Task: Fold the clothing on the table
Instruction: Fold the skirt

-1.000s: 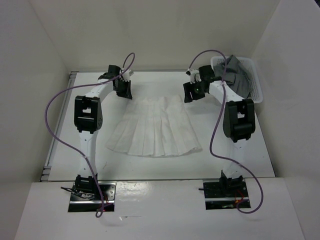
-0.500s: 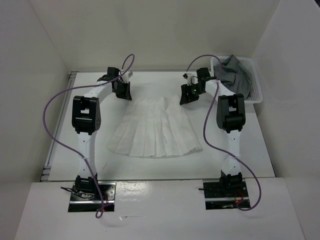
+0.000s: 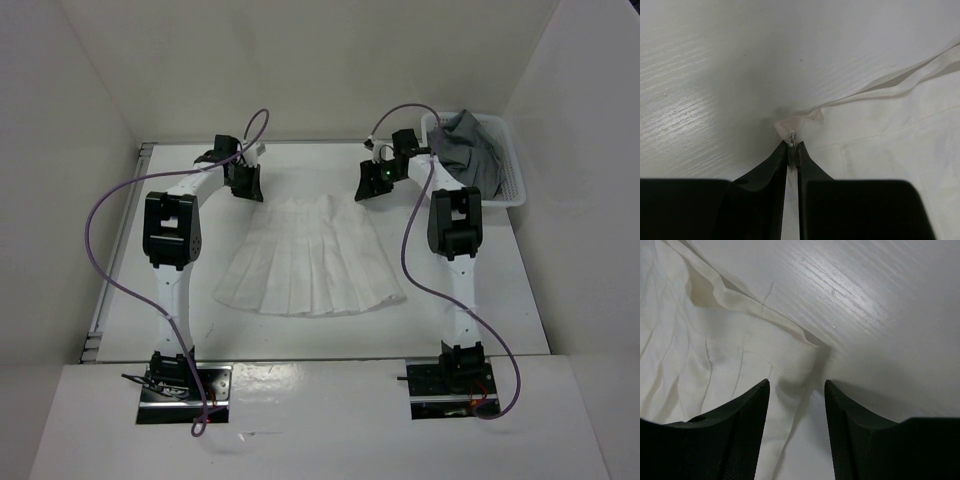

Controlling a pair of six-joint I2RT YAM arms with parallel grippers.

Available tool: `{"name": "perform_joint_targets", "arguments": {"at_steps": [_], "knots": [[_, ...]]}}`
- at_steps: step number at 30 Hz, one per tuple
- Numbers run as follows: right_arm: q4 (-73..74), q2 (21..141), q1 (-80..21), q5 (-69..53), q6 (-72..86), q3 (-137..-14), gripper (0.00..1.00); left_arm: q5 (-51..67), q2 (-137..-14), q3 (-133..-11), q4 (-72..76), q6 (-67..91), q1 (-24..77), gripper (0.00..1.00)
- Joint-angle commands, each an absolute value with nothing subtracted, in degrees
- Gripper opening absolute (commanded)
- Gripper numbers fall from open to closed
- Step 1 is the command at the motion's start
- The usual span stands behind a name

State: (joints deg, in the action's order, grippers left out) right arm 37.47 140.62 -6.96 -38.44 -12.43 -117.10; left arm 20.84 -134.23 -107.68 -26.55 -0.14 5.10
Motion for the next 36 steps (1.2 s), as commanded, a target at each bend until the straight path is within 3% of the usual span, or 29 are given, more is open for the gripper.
{"name": "perform_joint_targets", "arguments": {"at_steps": [1, 14, 33, 36], "knots": [[40.78, 144.92, -6.59, -37.09, -13.53, -120.75, 0.54, 18.81, -134.03, -105.12, -31.11, -2.72, 5.19, 0.02], [42.63, 146.95, -6.59, -37.09, -13.54, -124.45, 0.49, 18.81, -134.56, -106.17, -31.11, -2.72, 5.19, 0.02], [47.64, 151.52, -10.02, -38.67, -14.59, -133.07, 0.49, 18.81, -135.09, -107.23, -31.64, -3.25, 5.19, 0.02], [48.16, 151.52, -10.55, -38.67, -15.12, -133.07, 0.42, 18.81, -135.09, -107.23, -31.64, -3.78, 5.19, 0.02]]}}
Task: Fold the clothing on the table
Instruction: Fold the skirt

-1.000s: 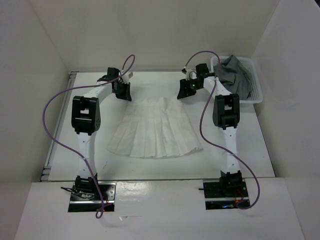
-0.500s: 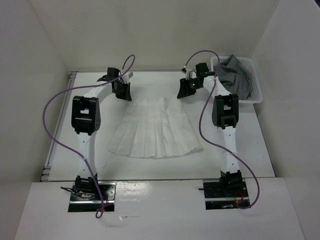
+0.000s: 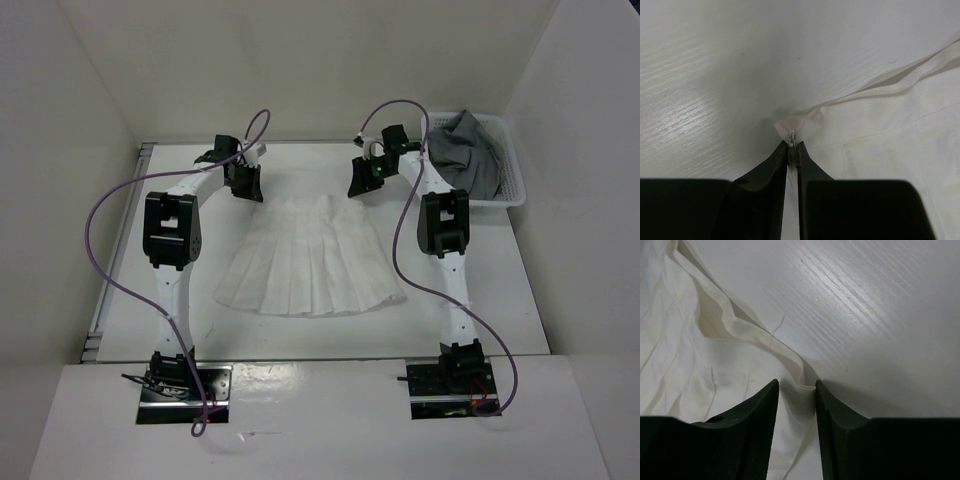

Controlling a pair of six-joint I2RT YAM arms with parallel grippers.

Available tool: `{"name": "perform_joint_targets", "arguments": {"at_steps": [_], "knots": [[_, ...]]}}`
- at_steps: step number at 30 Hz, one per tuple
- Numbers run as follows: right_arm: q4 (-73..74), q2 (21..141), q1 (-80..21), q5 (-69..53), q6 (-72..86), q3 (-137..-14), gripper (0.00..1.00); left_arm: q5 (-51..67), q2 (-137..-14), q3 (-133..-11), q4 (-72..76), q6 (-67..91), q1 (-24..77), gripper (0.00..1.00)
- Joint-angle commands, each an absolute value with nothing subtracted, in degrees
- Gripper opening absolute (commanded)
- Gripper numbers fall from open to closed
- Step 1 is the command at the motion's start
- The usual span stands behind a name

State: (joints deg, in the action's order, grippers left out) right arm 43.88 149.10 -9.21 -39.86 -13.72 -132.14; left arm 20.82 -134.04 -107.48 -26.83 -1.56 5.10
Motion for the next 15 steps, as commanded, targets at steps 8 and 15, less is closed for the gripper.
{"name": "perform_joint_targets", "arguments": {"at_steps": [8, 15], "knots": [[48.69, 151.0, -10.55, -36.39, -15.64, -133.07, 0.03, 18.81, -135.09, -108.45, -32.17, -4.56, 5.19, 0.0], [48.69, 148.27, -10.55, -33.05, -15.64, -136.22, 0.0, 15.47, -133.15, -116.25, -34.8, -9.13, 4.05, 0.0]]}}
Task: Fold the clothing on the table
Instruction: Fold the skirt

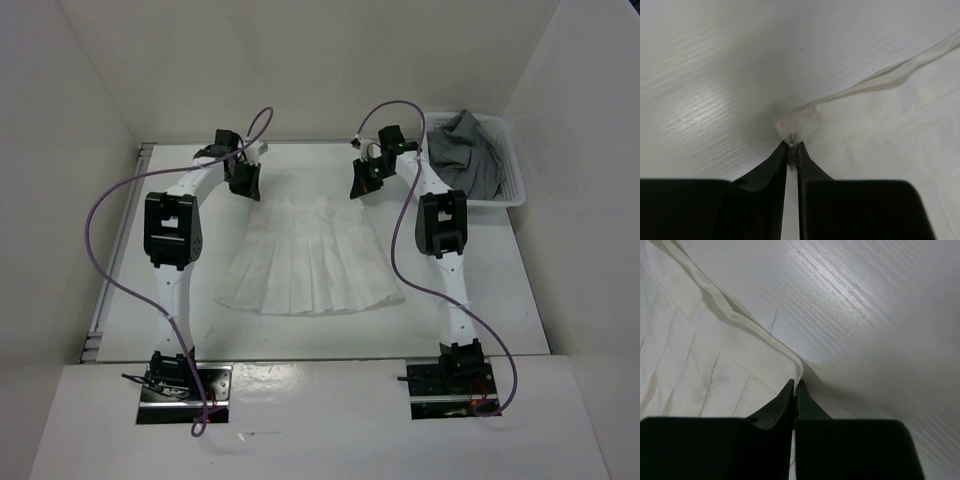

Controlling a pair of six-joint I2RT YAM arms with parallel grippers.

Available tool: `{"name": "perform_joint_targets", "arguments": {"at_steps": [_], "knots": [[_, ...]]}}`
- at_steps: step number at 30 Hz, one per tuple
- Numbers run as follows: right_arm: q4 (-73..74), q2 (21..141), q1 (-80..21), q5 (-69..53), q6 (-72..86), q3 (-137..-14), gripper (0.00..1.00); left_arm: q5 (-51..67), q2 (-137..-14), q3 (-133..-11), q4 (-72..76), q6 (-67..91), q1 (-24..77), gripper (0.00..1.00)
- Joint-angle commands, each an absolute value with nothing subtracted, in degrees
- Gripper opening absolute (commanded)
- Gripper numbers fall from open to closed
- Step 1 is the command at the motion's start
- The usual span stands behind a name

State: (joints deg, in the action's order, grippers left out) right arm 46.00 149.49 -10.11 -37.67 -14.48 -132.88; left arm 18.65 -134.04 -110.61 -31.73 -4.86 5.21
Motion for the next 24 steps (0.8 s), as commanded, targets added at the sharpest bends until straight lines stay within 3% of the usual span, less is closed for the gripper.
{"name": "perform_joint_targets", "arguments": {"at_steps": [1, 5, 24], "knots": [[48.69, 148.27, -10.55, -33.05, -15.64, -137.36, 0.0, 15.47, -133.15, -117.58, -34.8, -9.14, 4.04, 0.0], [51.67, 148.8, -10.55, -30.07, -15.64, -146.68, 0.0, 15.47, -133.68, -123.83, -37.34, -9.67, 2.91, 0.0], [48.96, 143.44, -10.55, -23.73, -14.5, -149.5, 0.0, 19.16, -131.31, -129.55, -38.5, -9.67, 1.85, 0.0]]}}
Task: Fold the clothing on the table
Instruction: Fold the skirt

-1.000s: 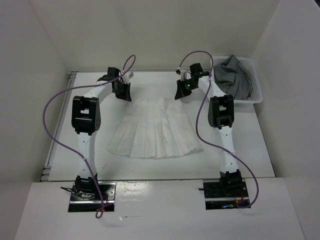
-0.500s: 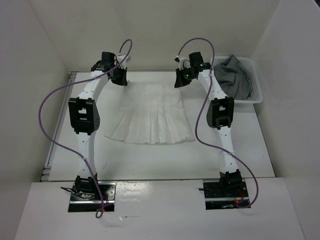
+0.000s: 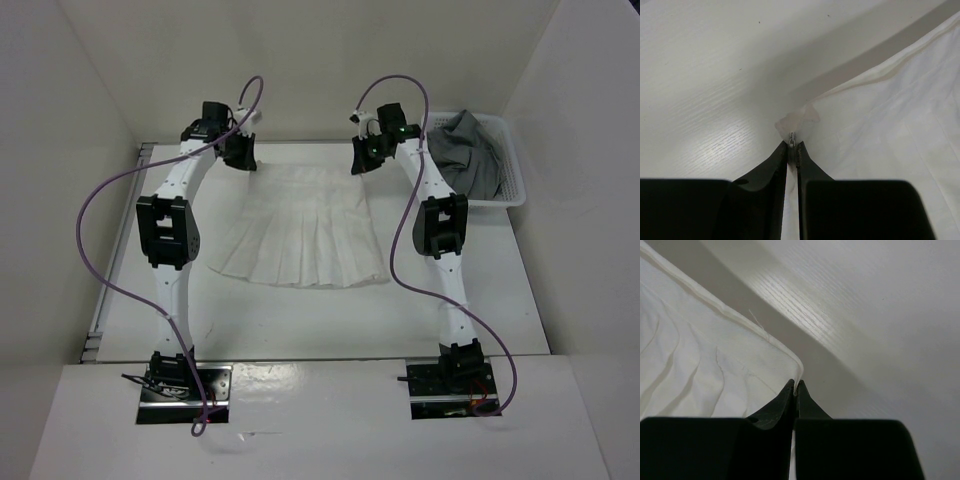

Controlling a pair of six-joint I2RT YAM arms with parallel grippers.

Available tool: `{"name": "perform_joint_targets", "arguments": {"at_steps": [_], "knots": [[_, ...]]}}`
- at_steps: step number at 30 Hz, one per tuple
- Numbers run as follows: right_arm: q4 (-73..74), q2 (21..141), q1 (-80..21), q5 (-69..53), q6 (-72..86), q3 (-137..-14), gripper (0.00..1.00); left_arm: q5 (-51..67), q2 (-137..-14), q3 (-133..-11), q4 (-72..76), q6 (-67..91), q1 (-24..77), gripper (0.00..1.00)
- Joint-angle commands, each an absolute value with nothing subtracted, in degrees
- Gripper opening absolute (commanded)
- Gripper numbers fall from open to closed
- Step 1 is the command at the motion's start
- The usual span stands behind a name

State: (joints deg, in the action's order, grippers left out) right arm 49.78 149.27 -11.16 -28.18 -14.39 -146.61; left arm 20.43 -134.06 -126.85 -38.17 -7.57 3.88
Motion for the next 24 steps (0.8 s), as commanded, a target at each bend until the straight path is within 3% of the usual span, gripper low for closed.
{"name": "perform_joint_targets", "arguments": {"at_steps": [1, 24], "knots": [[48.96, 143.44, -10.55, -22.95, -14.5, -150.02, 0.0, 19.16, -130.79, -130.25, -38.5, -9.15, 1.85, 0.0], [48.16, 137.2, -13.45, -14.94, -13.97, -152.76, 0.0, 20.83, -122.0, -126.49, -37.89, -8.61, 1.32, 0.0]]}}
